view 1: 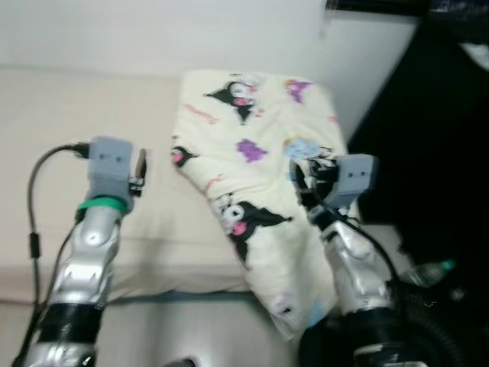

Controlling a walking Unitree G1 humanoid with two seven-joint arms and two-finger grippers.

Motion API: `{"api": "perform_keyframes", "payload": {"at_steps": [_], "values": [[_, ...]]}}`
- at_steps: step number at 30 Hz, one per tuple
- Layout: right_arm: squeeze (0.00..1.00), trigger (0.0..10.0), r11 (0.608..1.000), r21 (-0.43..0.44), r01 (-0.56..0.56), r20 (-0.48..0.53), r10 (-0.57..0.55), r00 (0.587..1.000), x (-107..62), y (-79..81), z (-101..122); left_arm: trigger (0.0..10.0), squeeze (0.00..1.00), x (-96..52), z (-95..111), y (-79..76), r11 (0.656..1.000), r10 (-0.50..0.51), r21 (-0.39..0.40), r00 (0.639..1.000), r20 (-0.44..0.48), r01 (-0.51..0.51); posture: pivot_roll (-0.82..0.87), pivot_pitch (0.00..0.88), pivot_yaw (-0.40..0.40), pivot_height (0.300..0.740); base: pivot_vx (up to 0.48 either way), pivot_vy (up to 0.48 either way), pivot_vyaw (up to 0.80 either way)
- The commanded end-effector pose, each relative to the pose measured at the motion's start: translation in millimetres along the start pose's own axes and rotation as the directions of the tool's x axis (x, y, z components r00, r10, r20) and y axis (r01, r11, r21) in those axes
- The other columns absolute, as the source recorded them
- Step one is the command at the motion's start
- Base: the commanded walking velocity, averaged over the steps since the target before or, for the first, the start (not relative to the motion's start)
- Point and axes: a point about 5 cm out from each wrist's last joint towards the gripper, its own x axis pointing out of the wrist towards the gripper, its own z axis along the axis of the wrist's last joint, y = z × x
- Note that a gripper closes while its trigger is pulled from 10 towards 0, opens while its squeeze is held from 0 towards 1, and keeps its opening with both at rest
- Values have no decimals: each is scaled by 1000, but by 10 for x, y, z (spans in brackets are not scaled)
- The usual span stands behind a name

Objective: Clean up the room

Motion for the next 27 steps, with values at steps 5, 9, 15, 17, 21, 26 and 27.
{"api": "perform_keyframes", "payload": {"at_steps": [5, 9, 15, 17, 21, 26, 27], "values": [[0, 10000, 1000, -8, 22, -10, -22, 1000, -35, -72, -22, 10000, 0, -18, -52, -60, 1000, -14, 1, 1000, -27, 14, -117, 44, 27, 723, 48, 0, 0], [0, 10000, 1000, -8, 22, -10, -22, 1000, -39, -71, -22, 10000, 0, -20, -54, -60, 1000, -18, -2, 1000, -26, 18, -119, 45, 28, 723, 0, 0, 0], [0, 10000, 1000, -5, 22, -17, -22, 1000, -57, -72, -41, 10000, 0, -41, -73, -79, 999, -38, -6, 999, -30, 38, -120, 46, 28, 723, 0, 0, 0], [0, 10000, 1000, -4, 24, -19, -24, 1000, -60, -75, -45, 10000, 0, -47, -77, -86, 999, -42, -8, 999, -31, 42, -120, 46, 28, 723, 0, 0, 0], [0, 10000, 999, -2, 40, -22, -40, 999, -70, -91, -58, 10000, 0, -83, -118, -162, 997, -70, -16, 996, -48, 69, -121, 46, 30, 723, 0, 0, 0], [0, 10000, 998, -2, 57, -22, -57, 998, -76, -104, -57, 10000, 0, -141, -160, -297, 994, -111, -30, 992, -65, 109, -124, 47, 33, 723, 0, 0, 0], [0, 10000, 998, -1, 58, -22, -58, 998, -78, -105, -58, 10000, 0, -145, -163, -305, 993, -113, -31, 991, -67, 111, -124, 49, 33, 723, 0, 0, 0]]}}
